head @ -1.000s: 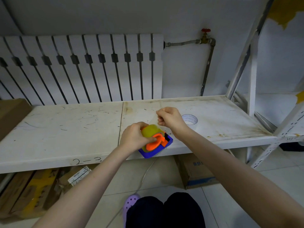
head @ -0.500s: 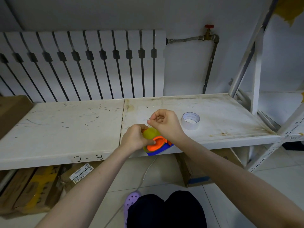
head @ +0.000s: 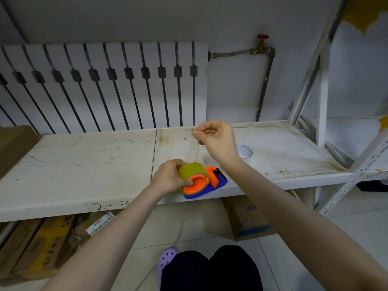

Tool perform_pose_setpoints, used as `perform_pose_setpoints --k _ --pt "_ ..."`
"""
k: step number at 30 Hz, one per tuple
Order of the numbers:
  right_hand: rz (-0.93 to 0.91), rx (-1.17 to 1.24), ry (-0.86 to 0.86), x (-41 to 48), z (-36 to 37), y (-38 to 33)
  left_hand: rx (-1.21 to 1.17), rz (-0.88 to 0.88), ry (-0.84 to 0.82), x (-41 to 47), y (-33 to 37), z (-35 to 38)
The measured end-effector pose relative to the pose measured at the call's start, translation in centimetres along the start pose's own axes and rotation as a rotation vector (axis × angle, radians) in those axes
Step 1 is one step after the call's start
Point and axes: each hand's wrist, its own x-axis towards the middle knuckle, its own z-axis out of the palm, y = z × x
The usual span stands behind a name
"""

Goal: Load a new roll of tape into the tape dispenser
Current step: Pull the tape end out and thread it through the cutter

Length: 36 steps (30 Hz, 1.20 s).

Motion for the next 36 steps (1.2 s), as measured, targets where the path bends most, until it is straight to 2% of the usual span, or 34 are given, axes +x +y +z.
perform_pose_setpoints --k 4,8,15,19,22,24,29,32,36 --pt "0.154 0.078 0.173 1.5 -3.3 1.8 0.019 0.000 0.023 -0.1 -0.5 -0.5" --pt "0.292 0.006 0.276 1.9 -5.7 4.6 0.032 0.007 -0.002 0.0 -1.0 -1.0" --pt "0.390 -0.037 0.308 1.2 -6.4 8.5 0.090 -0.040 -0.001 0.8 -1.4 -2.2" --pt "0.484 -0.050 0.315 0.6 -5.9 10.7 0.199 -0.085 0.031 1.5 -1.3 -2.4" --pt "0.553 -0.025 0.341 0.3 -5.7 12.0 0.351 -0.072 -0.006 1.6 -0.8 -2.0" --pt "0.576 -0.013 0.337 0.2 -5.6 12.6 0.438 -0.004 -0.014 1.4 -0.1 -1.4" --pt "0.605 -0.006 0.333 0.2 -5.4 13.6 0.528 0.345 0.146 1.3 2.1 1.2" --pt "0.614 -0.001 0.322 0.1 -5.3 14.0 0.641 0.393 0.139 1.6 3.1 2.5" --pt "0.612 0.000 0.295 -0.1 -5.4 14.4 0.810 0.374 0.113 2.0 3.3 3.2"
